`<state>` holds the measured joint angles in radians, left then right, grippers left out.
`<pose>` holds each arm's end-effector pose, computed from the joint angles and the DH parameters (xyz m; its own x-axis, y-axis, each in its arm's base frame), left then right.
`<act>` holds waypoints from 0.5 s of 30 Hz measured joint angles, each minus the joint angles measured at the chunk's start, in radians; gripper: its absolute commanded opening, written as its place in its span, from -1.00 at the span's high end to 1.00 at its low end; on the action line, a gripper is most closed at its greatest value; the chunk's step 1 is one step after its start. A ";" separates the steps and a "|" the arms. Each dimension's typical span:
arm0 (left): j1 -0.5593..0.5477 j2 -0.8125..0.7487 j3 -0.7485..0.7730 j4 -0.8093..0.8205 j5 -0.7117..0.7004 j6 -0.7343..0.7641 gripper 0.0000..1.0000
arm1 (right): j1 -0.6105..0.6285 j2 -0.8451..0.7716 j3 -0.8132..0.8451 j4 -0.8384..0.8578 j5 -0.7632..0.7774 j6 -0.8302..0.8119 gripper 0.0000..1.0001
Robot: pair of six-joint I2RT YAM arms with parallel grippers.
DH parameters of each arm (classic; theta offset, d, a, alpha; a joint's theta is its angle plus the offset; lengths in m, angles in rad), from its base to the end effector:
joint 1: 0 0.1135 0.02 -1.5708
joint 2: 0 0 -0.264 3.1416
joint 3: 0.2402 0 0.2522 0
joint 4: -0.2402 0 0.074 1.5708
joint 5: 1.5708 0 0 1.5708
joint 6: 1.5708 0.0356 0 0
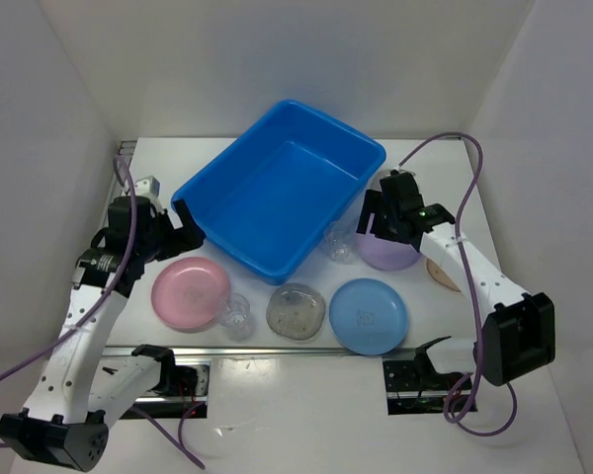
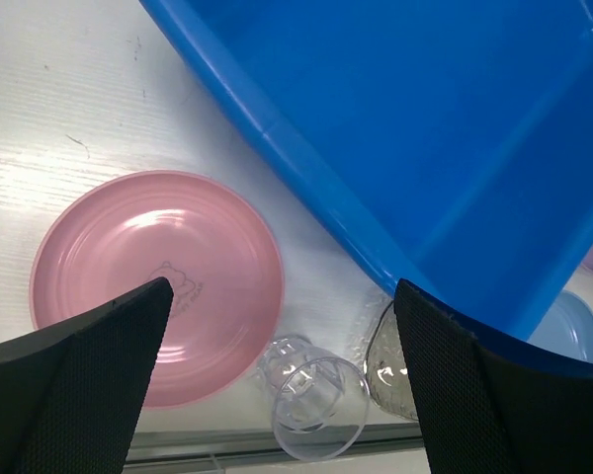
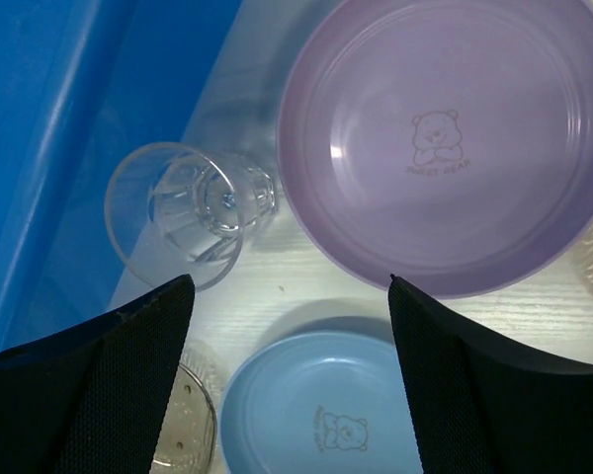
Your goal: Place the mixed dishes into the plastic bin
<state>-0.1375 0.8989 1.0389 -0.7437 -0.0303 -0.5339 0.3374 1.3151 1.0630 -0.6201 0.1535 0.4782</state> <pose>0.1785 -0.0236 0.3515 -0.5412 -0.4386 -0.7174 -0.1895 0.8949 -0.4041 0.2619 0.0861 0.2823 -0.7494 0.2191 -0.6249 0.1245 0.9735 0.1920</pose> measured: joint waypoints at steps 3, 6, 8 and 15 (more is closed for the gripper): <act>0.000 -0.039 -0.014 0.010 0.003 -0.019 -1.00 | 0.000 0.006 -0.009 0.003 -0.023 0.004 -0.22; 0.000 -0.079 -0.022 0.018 0.001 -0.033 -1.00 | 0.000 0.047 -0.009 0.025 -0.048 0.015 0.20; 0.000 -0.094 -0.027 0.026 0.002 -0.048 -1.00 | 0.000 0.089 -0.009 0.042 -0.061 0.022 0.27; 0.000 -0.102 -0.060 0.057 0.014 -0.055 -1.00 | 0.000 0.182 -0.009 0.070 -0.088 0.027 0.19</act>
<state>-0.1375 0.7967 0.9794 -0.6868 -0.0166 -0.5892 0.3374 1.4967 1.0542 -0.5503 0.0654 0.5056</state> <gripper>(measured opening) 1.000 0.381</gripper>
